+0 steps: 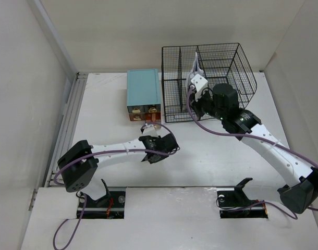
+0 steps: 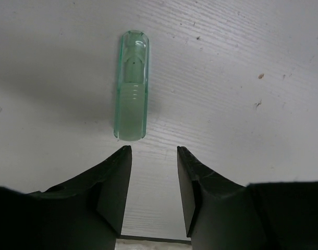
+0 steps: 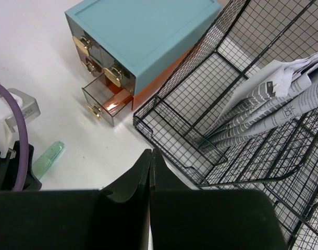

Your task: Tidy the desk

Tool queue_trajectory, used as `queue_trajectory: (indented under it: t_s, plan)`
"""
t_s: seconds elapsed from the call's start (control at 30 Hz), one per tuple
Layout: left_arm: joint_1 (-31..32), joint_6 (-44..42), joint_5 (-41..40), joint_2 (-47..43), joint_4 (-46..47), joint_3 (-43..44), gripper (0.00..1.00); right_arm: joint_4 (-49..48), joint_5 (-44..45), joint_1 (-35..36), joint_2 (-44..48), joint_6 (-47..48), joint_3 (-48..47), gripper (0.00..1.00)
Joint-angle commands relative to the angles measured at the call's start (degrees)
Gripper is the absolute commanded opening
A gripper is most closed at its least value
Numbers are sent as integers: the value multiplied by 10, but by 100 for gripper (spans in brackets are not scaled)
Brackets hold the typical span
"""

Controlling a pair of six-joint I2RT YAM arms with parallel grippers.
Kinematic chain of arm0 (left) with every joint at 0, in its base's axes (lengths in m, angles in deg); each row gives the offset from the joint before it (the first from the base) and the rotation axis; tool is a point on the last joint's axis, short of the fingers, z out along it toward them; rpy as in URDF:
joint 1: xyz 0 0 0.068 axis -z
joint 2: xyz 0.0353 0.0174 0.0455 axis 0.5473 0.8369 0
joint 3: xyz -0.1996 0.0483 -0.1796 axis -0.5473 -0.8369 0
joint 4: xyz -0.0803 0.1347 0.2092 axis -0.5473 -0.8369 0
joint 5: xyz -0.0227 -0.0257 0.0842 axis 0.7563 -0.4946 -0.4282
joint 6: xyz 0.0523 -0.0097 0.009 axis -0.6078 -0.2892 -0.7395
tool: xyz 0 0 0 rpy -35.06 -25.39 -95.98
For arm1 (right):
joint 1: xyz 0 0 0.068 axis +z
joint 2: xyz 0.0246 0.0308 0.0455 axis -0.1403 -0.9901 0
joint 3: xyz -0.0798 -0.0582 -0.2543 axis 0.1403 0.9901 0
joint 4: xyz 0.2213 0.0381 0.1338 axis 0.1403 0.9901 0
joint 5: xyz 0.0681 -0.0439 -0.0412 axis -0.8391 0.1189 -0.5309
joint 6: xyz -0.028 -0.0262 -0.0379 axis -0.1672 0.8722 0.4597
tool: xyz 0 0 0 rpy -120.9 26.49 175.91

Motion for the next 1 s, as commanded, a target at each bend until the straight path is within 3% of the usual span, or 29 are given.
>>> queue_trajectory:
  t_s: [0.0, 0.4, 0.97]
  plan:
    - [3, 29, -17, -18, -49, 3, 38, -26, -11, 1, 15, -14, -1, 0]
    - [3, 35, -33, -12, -74, -8, 46, -31, -11, 1, 20, -14, -1, 0]
    - [-9, -5, -38, 33, -18, -20, 46, -31, -17, 1, 31, -19, -1, 0]
